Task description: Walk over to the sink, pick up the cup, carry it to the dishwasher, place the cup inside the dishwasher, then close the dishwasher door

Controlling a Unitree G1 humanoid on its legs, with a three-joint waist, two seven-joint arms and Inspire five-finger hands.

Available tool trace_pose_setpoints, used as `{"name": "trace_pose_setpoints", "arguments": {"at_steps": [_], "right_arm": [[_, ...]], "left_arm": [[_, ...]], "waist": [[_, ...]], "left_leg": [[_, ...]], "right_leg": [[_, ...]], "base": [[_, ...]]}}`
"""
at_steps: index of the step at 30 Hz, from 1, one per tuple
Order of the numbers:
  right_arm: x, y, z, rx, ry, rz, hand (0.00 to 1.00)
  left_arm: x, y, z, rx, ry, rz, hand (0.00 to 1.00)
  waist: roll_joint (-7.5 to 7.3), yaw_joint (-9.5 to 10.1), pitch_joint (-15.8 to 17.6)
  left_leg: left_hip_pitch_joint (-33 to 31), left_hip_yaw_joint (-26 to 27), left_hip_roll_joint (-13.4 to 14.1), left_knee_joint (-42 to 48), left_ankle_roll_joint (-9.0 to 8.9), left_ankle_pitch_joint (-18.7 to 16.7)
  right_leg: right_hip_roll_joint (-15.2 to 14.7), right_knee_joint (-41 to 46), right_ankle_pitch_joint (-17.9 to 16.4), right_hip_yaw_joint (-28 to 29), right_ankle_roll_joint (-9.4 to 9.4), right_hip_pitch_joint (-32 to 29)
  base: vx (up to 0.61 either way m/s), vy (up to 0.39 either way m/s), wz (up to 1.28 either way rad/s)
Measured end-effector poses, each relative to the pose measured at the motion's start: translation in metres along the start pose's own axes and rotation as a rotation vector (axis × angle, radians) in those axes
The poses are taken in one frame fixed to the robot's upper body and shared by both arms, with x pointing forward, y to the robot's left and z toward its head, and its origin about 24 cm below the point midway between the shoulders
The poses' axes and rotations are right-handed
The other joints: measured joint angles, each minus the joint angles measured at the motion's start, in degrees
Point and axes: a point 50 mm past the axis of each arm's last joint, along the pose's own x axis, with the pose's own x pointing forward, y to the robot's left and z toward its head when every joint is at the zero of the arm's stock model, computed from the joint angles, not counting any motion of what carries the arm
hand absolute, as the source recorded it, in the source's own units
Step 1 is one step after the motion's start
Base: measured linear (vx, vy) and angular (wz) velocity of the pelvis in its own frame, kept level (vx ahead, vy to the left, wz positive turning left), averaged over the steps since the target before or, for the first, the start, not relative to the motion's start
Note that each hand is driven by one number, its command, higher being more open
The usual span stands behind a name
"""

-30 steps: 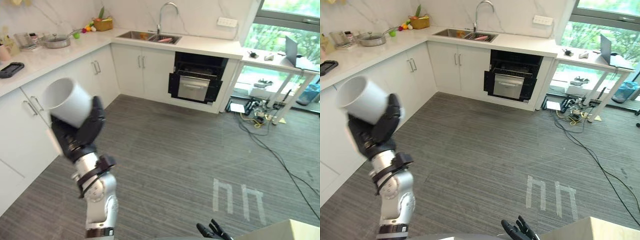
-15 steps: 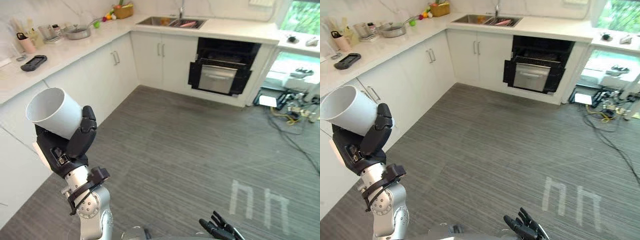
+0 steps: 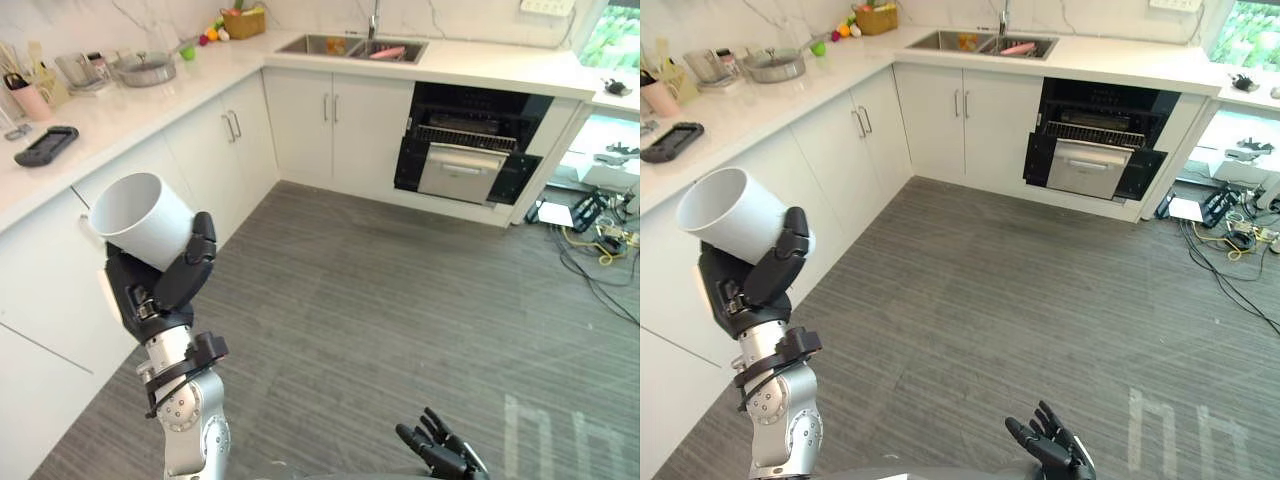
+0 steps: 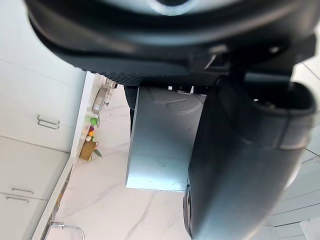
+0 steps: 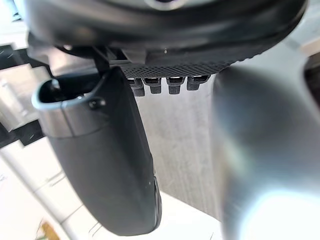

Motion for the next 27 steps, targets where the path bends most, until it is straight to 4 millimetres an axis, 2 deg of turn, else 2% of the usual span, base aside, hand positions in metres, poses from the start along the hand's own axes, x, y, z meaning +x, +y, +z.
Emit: {"name": "trace_pose_setpoints", "arguments": {"at_steps": [1,2,3,4,5,6,7,8,9,10,11,12,14,15,16,17,18,19,20,21,22,23,24,25,26,27], "right_arm": [[0.001,0.002,0.000,-0.002,-0.008,0.006,1.00],[0.004,0.007,0.003,-0.011,-0.025,0.024,1.00],[0.007,0.011,0.006,-0.025,-0.038,0.044,1.00],[0.009,0.014,0.007,-0.030,-0.043,0.053,1.00],[0.011,0.018,0.008,-0.039,-0.045,0.073,1.00],[0.011,0.022,0.006,-0.044,-0.033,0.089,1.00],[0.009,0.021,0.002,-0.043,-0.017,0.089,1.00],[0.007,0.019,0.000,-0.047,0.002,0.078,1.00],[0.014,0.018,0.006,-0.050,0.012,0.074,1.00],[0.018,0.021,0.009,-0.051,0.014,0.086,1.00],[0.019,0.022,0.010,-0.051,0.018,0.089,1.00],[0.020,0.023,0.008,-0.056,0.036,0.088,1.00],[0.019,0.022,0.009,-0.066,0.047,0.081,1.00],[0.016,0.020,0.008,-0.063,0.055,0.063,1.00],[0.013,0.017,0.007,-0.067,0.063,0.055,1.00],[0.011,0.016,0.007,-0.073,0.071,0.053,1.00],[0.008,0.015,0.005,-0.087,0.083,0.057,1.00],[0.005,0.010,0.005,-0.095,0.090,0.047,1.00],[0.005,0.010,0.005,-0.093,0.091,0.045,1.00],[0.006,0.009,0.008,-0.098,0.085,0.048,1.00],[0.007,0.009,0.009,-0.100,0.082,0.053,1.00],[0.011,0.010,0.014,-0.106,0.073,0.067,1.00],[0.014,0.009,0.018,-0.121,0.069,0.085,1.00],[0.016,0.008,0.021,-0.131,0.069,0.094,1.00],[0.020,0.008,0.025,-0.147,0.067,0.103,1.00],[0.020,0.008,0.027,-0.165,0.067,0.105,1.00]], "left_arm": [[0.000,-0.001,0.000,-0.002,0.001,-0.005,0.00],[0.000,-0.001,-0.002,0.000,0.004,-0.005,0.00],[0.001,-0.001,-0.005,0.003,0.014,-0.004,0.00],[0.001,-0.001,-0.008,0.005,0.020,-0.005,0.00],[0.002,-0.001,-0.011,0.011,0.034,-0.007,0.00],[0.000,-0.001,-0.016,0.019,0.060,-0.013,0.00],[-0.002,0.000,-0.018,0.028,0.073,-0.013,0.00],[-0.006,0.001,-0.023,0.035,0.095,-0.019,0.00],[-0.008,0.003,-0.027,0.048,0.117,-0.020,0.00],[-0.008,0.001,-0.029,0.043,0.125,-0.032,0.00],[-0.009,-0.001,-0.030,0.037,0.128,-0.040,0.00],[-0.012,-0.004,-0.032,0.024,0.141,-0.052,0.00],[-0.017,-0.003,-0.034,0.024,0.158,-0.055,0.00],[-0.020,-0.006,-0.033,0.008,0.163,-0.061,0.00],[-0.022,-0.009,-0.030,-0.013,0.154,-0.066,0.00],[-0.023,-0.011,-0.026,-0.025,0.142,-0.066,0.00],[-0.025,-0.014,-0.017,-0.048,0.113,-0.078,0.00],[-0.025,-0.017,-0.011,-0.061,0.086,-0.099,0.00],[-0.025,-0.018,-0.010,-0.063,0.076,-0.109,0.00],[-0.024,-0.018,-0.008,-0.065,0.062,-0.119,0.00],[-0.024,-0.018,-0.007,-0.068,0.061,-0.119,0.00],[-0.024,-0.017,-0.008,-0.076,0.067,-0.122,0.00],[-0.024,-0.017,-0.008,-0.075,0.069,-0.127,0.00],[-0.024,-0.018,-0.009,-0.075,0.072,-0.133,0.00],[-0.025,-0.021,-0.011,-0.080,0.081,-0.158,0.00],[-0.027,-0.024,-0.014,-0.085,0.096,-0.182,0.00]], "waist": [[0.06,-0.32,0.05],[0.54,-0.79,0.21],[1.21,-1.30,0.46],[1.32,-1.63,0.54],[1.28,-2.30,0.57],[1.04,-2.34,0.52],[0.66,-2.33,0.43],[0.58,-2.30,0.11],[1.78,-1.93,0.76],[2.16,-2.10,1.11],[2.15,-2.19,1.25],[1.99,-1.91,1.29],[2.13,-1.72,1.32],[2.76,-1.04,1.77],[3.23,-0.38,2.00],[3.27,0.19,2.00],[3.91,1.19,2.07],[4.01,2.06,2.18],[3.84,2.40,2.19],[3.72,3.11,2.23],[3.49,3.50,2.37],[3.38,3.64,2.24],[3.38,3.40,2.13],[3.40,3.30,2.11],[3.41,3.26,2.09],[3.56,3.30,2.00]], "left_leg": [[1.55,-0.28,0.23,-1.86,-0.15,0.34],[4.40,-0.35,0.99,-4.85,-0.69,0.80],[6.37,-0.18,2.41,-6.49,-1.77,0.88],[6.94,-0.18,2.98,-6.73,-2.43,0.75],[7.96,-0.30,3.78,-6.85,-3.86,-0.03],[9.61,-0.05,3.82,-6.73,-5.49,-0.98],[10.73,-0.38,3.34,-6.59,-6.14,-1.48],[11.91,-0.86,2.82,-5.58,-6.51,-2.30],[10.61,-1.54,4.27,-1.52,-6.21,-3.04],[9.42,-1.52,5.34,-0.93,-6.00,-3.21],[8.81,-1.35,5.93,-1.04,-6.02,-3.17],[8.63,-1.41,7.46,-0.28,-6.26,-2.35],[8.61,-1.23,8.31,6.46,-6.23,-2.02],[3.91,-0.27,10.92,21.47,-6.04,0.36],[-1.00,-0.04,13.15,32.68,-5.89,5.88],[-4.72,-0.08,14.87,39.95,-6.14,10.42],[-11.77,0.02,18.15,51.25,-6.10,11.68],[-17.16,0.35,19.87,55.11,-6.08,9.44],[-19.19,0.61,20.04,54.59,-5.99,8.09],[-21.79,1.93,20.06,49.71,-6.11,5.17],[-22.19,2.84,19.67,45.45,-6.26,4.09],[-21.60,3.44,17.61,32.81,-6.70,3.31],[-20.50,2.52,14.53,19.45,-7.01,3.62],[-20.13,1.43,12.99,13.67,-7.30,4.45],[-19.92,-1.48,10.44,5.26,-7.62,7.97],[-19.77,-3.25,9.36,1.61,-7.86,11.36]], "right_leg": [[1.72,-0.43,-1.67,-1.36,-0.14,-1.65],[5.02,-2.86,-4.33,-4.57,-1.15,-5.35],[8.57,-9.29,-5.12,-7.75,-1.55,-8.56],[9.91,-13.45,-4.95,-9.05,-1.74,-9.95],[12.76,-22.64,-2.66,-9.98,-2.07,-12.62],[15.13,-33.30,4.38,-9.66,-3.82,-13.53],[15.67,-37.03,11.57,-9.31,-5.65,-13.27],[15.49,-36.88,15.85,-9.22,-10.88,-12.78],[16.43,-36.26,13.78,-8.58,-11.31,-12.33],[17.07,-36.52,12.91,-8.56,-11.31,-11.79],[17.33,-36.52,12.23,-8.71,-11.35,-11.24],[18.06,-35.76,9.83,-8.86,-11.42,-9.30],[18.75,-35.02,6.42,-8.63,-10.25,-6.64],[19.74,-36.99,5.08,-8.81,-10.56,-2.61],[20.54,-38.75,4.98,-8.66,-10.59,-0.36],[21.11,-39.96,4.96,-8.45,-10.63,1.22],[22.27,-41.61,4.83,-7.76,-10.81,3.31],[22.84,-43.60,4.69,-7.37,-10.73,5.41],[22.85,-44.55,4.63,-7.04,-10.61,6.59],[22.81,-45.97,4.71,-5.63,-10.11,8.55],[22.64,-46.45,4.62,-4.79,-9.74,9.34],[21.72,-46.93,4.23,-3.22,-9.18,10.67],[20.57,-46.81,3.93,-1.81,-8.68,11.28],[19.99,-46.69,3.65,-1.05,-8.18,11.72],[19.03,-46.69,2.99,0.60,-7.04,12.23],[18.53,-46.64,2.20,2.19,-5.77,12.93]], "base": [[0.39,0.033,0.20],[0.41,0.016,0.08],[0.51,0.018,0.08],[0.45,0.001,0.17],[0.49,-0.025,0.17],[0.51,-0.037,0.13],[0.58,-0.046,0.04],[0.57,-0.041,-0.20],[0.62,-0.084,-0.22],[0.45,-0.093,-0.19],[0.42,-0.149,0.03],[0.30,-0.114,-0.02],[0.27,-0.092,-0.05],[0.25,-0.074,0.00],[0.24,-0.073,-0.04],[0.21,-0.037,-0.13],[0.27,-0.035,-0.17],[0.27,-0.031,-0.16],[0.28,-0.043,-0.25],[0.22,-0.033,-0.31],[0.37,0.007,-0.53],[0.32,0.042,-0.61],[0.33,0.067,-0.57],[0.35,0.124,-0.56],[0.42,0.183,-0.57],[0.43,0.206,-0.60]]}}
